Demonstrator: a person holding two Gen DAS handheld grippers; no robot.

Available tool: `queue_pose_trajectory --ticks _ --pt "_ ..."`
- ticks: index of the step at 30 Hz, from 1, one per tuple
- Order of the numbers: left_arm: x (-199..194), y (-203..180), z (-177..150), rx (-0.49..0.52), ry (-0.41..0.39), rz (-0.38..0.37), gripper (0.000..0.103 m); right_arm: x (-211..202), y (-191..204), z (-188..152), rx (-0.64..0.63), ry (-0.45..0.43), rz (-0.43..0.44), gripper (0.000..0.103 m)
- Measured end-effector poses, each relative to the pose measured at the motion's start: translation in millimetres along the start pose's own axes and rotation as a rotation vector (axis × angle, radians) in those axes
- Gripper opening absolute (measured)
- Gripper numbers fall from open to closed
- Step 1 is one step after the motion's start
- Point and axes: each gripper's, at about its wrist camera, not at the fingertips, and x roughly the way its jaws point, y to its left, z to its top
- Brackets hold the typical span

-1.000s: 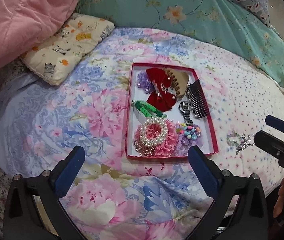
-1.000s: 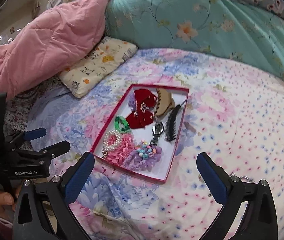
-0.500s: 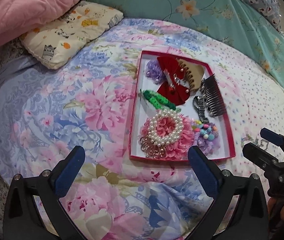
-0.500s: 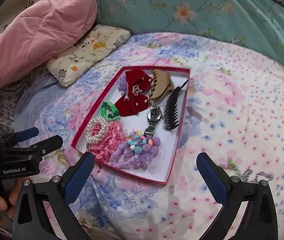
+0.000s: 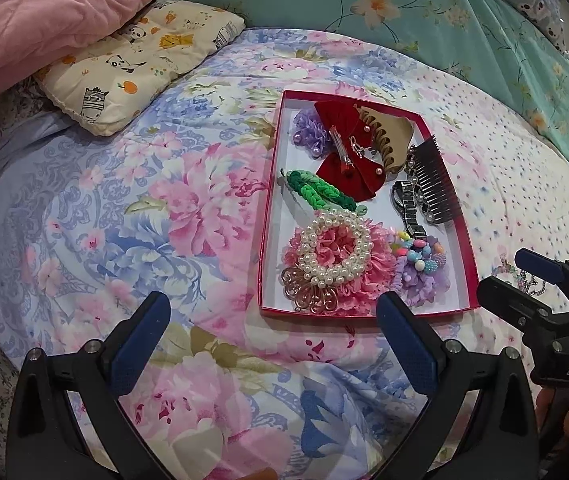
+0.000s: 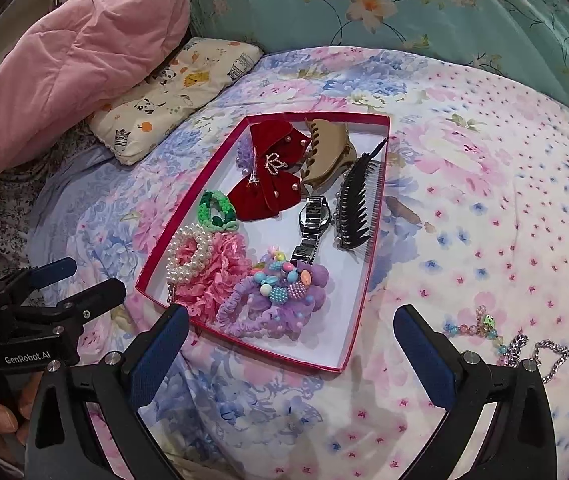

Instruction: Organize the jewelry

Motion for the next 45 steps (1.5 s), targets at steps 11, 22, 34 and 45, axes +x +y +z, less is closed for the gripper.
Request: queue_pose_trajectory --ticks 11,22,34,45 --pt "0.7 -2.5 1.8 0.022 -0.001 0.027 0.103 2.9 -0.7 1.2 0.005 0.004 0.013 0.103" --pt "-2.3 -1.9 2.6 0.027 -0.017 0.048 0.103 2.9 0.1 2.0 0.002 0.001 0.015 0.103" --pt "-2.7 -1.4 2.7 0.027 -0.021 0.053 0.103 1.9 1.4 3.0 0.003 -0.004 0.019 0.103" --pt "-3.2 -0.3 2.5 0.028 -0.028 0.059 0.103 0.2 2.3 2.8 -0.002 -0.009 0.021 0.103"
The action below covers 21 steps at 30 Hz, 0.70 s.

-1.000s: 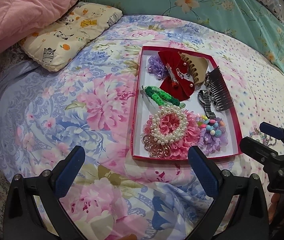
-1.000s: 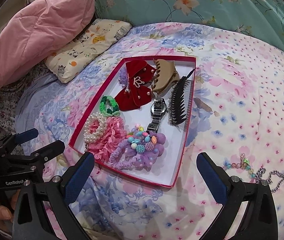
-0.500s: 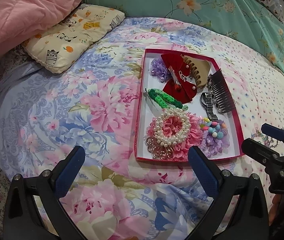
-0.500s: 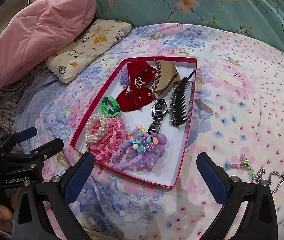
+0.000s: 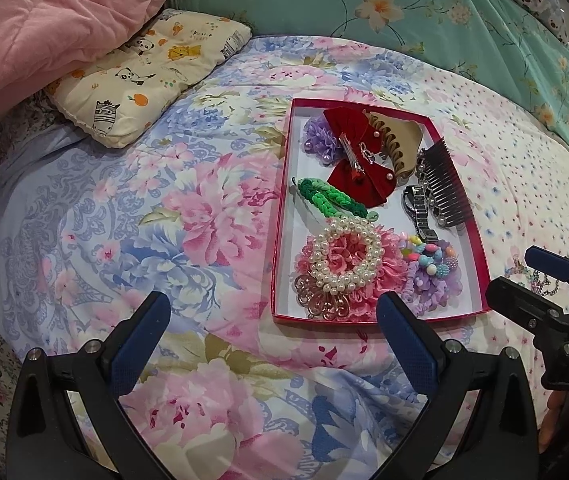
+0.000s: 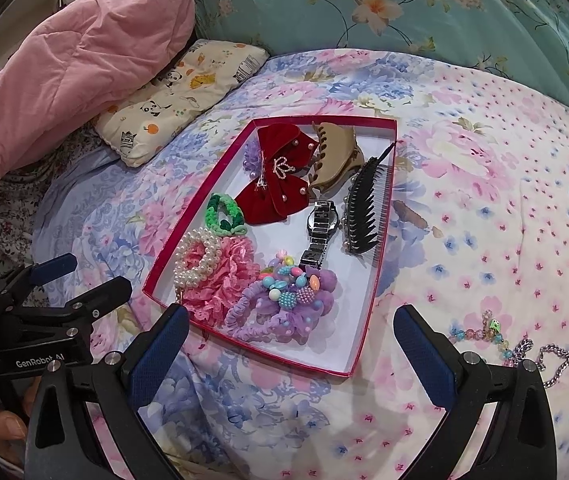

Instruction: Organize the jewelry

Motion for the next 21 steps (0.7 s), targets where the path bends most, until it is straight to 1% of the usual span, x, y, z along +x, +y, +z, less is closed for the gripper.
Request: queue_pose_trajectory --ticks 11,21 --pt "-0.9 0.0 -0.1 0.001 -0.009 0.001 0.103 -0.5 0.4 0.0 -0.005 -0.001 -0.002 0.103" --pt "-0.7 -0.9 0.4 0.006 -0.002 0.000 0.103 -3.0 -0.4 0.6 -0.003 -0.004 -0.004 0.103"
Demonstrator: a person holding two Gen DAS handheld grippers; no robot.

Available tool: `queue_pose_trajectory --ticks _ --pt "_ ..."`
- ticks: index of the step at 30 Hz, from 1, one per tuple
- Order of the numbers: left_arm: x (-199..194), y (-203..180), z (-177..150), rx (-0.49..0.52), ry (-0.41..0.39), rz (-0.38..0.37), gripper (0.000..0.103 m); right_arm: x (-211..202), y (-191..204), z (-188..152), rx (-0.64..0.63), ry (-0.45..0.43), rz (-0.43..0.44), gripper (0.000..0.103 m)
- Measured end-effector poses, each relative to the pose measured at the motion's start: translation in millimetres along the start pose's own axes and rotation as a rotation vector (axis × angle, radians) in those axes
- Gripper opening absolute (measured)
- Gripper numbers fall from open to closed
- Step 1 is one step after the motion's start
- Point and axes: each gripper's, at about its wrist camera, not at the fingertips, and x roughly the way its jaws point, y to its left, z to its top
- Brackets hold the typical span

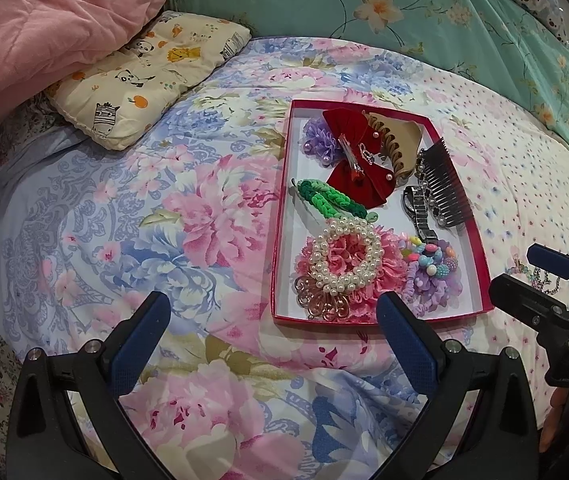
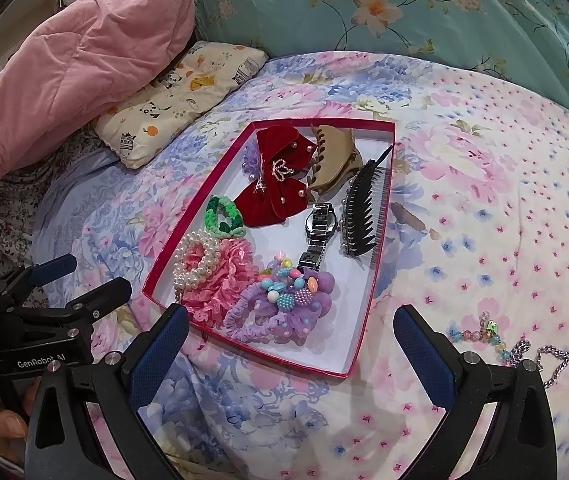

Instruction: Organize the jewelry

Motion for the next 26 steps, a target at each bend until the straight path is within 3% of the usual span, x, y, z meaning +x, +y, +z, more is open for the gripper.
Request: queue_pose_trajectory --ticks 26 --pt "1.8 -8.3 4.5 0.012 0.004 -0.003 0.103 -1.1 -5.7 0.5 0.014 -0.003 -0.008 0.103"
